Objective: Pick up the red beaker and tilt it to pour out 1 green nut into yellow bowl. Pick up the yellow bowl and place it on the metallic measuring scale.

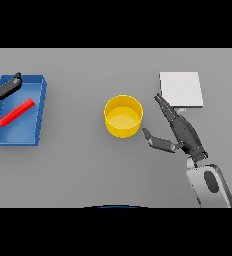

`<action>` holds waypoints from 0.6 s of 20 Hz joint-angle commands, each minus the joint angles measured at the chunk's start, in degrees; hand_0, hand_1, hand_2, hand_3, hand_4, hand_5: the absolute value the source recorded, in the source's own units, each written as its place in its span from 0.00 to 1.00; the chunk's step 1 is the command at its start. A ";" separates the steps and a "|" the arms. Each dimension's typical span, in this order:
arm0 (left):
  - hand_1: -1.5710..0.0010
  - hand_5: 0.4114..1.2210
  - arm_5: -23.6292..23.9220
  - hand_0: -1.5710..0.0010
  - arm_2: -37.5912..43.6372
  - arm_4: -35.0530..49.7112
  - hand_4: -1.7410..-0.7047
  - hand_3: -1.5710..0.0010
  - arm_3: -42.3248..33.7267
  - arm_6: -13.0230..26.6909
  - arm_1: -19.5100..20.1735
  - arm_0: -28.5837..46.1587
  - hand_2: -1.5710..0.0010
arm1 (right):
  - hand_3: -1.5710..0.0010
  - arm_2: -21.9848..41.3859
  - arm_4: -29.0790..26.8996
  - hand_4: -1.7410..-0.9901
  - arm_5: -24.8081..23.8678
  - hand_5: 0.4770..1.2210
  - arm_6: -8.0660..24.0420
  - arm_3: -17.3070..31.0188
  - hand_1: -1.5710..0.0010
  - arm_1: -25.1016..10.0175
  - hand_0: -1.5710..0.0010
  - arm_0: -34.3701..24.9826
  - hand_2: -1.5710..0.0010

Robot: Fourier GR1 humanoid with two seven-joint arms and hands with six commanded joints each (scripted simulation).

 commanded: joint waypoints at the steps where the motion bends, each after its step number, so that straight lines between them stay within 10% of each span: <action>1: 1.00 0.37 -0.03 0.99 -0.28 -0.21 0.92 1.00 0.03 -0.21 -0.14 0.09 1.00 | 1.00 0.88 1.86 0.63 1.14 0.29 1.27 0.25 1.00 -1.59 1.00 -1.52 1.00; 12: 1.00 0.38 -0.49 1.00 -0.69 -0.95 0.91 1.00 1.35 -0.87 -0.31 -0.78 1.00 | 1.00 12.47 15.46 0.62 12.26 0.24 -2.86 10.30 1.00 -9.74 1.00 -19.00 1.00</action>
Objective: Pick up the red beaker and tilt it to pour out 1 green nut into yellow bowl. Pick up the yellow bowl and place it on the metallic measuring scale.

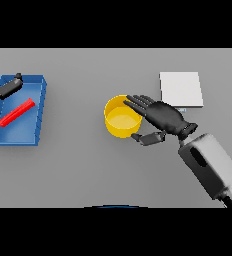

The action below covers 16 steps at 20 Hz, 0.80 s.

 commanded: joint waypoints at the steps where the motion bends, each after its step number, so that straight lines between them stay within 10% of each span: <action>1: 1.00 0.38 0.09 1.00 -0.10 0.12 0.91 1.00 0.12 0.10 -0.33 0.18 1.00 | 1.00 0.77 0.42 0.62 1.04 0.25 0.10 0.94 1.00 0.19 1.00 -1.58 1.00; 16: 1.00 0.40 -0.78 1.00 0.45 0.40 0.91 1.00 0.77 -1.06 0.32 -0.31 1.00 | 1.00 8.29 4.09 0.59 8.42 0.26 -4.24 15.97 1.00 2.88 1.00 -12.04 1.00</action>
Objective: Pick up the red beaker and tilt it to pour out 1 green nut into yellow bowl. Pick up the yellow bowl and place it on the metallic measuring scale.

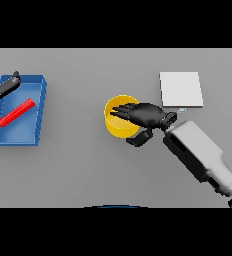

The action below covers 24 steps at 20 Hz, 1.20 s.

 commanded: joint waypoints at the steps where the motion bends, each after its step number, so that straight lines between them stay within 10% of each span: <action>1: 1.00 0.40 0.25 1.00 -0.07 -0.13 0.91 1.00 -0.08 0.45 -0.11 -0.18 1.00 | 1.00 0.37 0.48 0.59 0.03 0.26 0.59 0.94 1.00 0.39 1.00 -0.53 1.00; 9: 1.00 0.39 -0.35 1.00 -0.16 -0.01 0.92 1.00 -0.22 0.28 0.13 -0.22 1.00 | 0.94 2.90 2.43 0.54 1.97 0.41 2.47 3.87 0.97 2.17 0.99 -2.86 0.96; 16: 1.00 0.39 0.32 1.00 0.06 0.29 0.91 1.00 -1.73 0.98 0.64 0.38 1.00 | 0.45 4.35 1.98 0.18 5.79 0.86 1.97 3.48 0.30 1.08 0.28 -3.39 0.31; 24: 1.00 0.39 0.63 1.00 0.21 0.50 0.90 1.00 -2.24 0.84 0.90 0.90 1.00 | 0.25 3.66 -0.32 0.03 7.04 0.98 2.20 1.06 0.05 -0.65 0.05 -3.47 0.07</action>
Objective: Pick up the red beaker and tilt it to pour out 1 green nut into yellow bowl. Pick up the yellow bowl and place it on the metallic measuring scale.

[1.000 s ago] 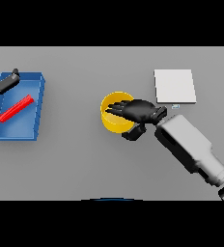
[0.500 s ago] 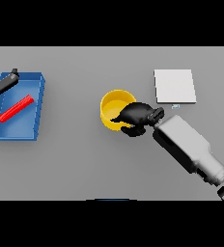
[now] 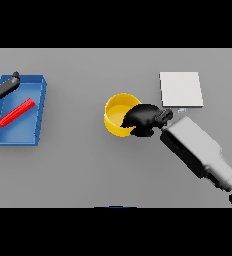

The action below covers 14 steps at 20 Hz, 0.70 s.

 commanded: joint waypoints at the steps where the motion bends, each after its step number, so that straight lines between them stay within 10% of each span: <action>1: 1.00 0.39 0.12 1.00 -0.04 -0.27 0.91 1.00 -0.65 0.37 0.46 -0.23 1.00 | 0.24 0.10 0.19 0.03 -0.12 0.98 0.08 -0.23 0.04 -0.39 0.04 -0.04 0.08; 6: 1.00 0.38 0.10 1.00 -0.40 -0.39 0.91 1.00 -1.56 0.42 0.87 0.44 1.00 | 0.12 -2.30 -2.87 0.01 3.89 0.99 1.75 -7.24 0.01 -3.78 0.01 -1.21 0.04; 14: 1.00 0.38 -0.16 1.00 -0.12 -0.31 0.90 1.00 -0.39 0.48 0.28 -0.49 1.00 | 0.21 -6.64 -6.18 0.03 7.91 1.00 6.87 -15.47 0.00 -10.00 0.00 -0.32 0.01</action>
